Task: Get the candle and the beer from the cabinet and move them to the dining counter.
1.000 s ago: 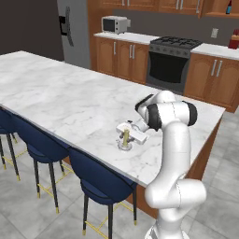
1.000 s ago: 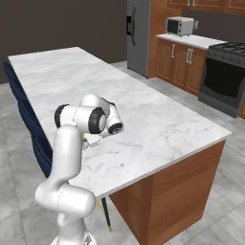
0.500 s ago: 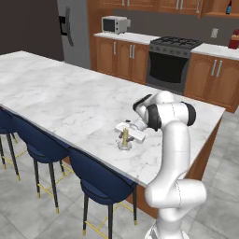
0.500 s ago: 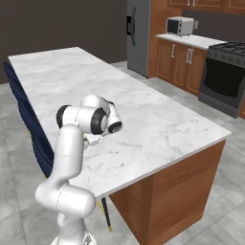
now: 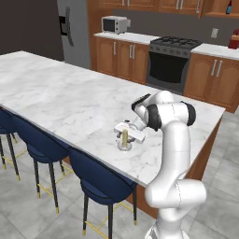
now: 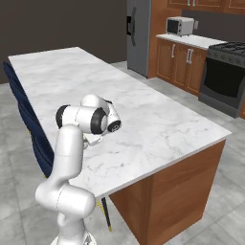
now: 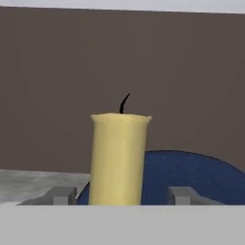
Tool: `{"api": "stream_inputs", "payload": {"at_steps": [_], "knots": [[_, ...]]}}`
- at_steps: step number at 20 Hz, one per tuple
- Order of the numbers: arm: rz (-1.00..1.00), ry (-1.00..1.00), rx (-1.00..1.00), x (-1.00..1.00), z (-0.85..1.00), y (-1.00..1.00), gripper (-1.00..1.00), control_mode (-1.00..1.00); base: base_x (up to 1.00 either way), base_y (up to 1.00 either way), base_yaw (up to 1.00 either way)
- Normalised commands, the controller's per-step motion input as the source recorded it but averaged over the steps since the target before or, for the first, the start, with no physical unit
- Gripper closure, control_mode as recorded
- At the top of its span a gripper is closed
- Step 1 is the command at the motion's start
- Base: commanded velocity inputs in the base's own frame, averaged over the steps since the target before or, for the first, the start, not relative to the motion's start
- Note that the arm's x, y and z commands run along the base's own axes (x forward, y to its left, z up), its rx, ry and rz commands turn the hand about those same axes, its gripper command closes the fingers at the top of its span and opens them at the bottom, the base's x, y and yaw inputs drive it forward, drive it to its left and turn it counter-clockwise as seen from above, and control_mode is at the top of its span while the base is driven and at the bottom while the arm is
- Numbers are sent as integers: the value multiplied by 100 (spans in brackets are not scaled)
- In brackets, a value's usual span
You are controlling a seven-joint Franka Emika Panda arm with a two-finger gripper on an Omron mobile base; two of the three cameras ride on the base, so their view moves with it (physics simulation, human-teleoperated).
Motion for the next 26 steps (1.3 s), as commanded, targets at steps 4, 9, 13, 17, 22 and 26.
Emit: {"api": "stream_inputs", "payload": {"at_steps": [4, 9, 13, 17, 22, 26], "knots": [[0, -3, 0, -17, 9, 0, -100, -100, 0, 0, 0], [0, 0, 0, -12, 26, -4, -100, -100, 0, 0, 0], [0, 0, 0, -2, 47, -9, -100, -100, 0, 0, 0], [0, 0, 0, -7, 53, -14, -100, -100, 0, 0, 0], [-2, 0, 0, -26, 57, -17, -100, -100, 0, 0, 0], [-11, -4, 0, -70, 55, -12, -100, -100, 0, 0, 0]]}}
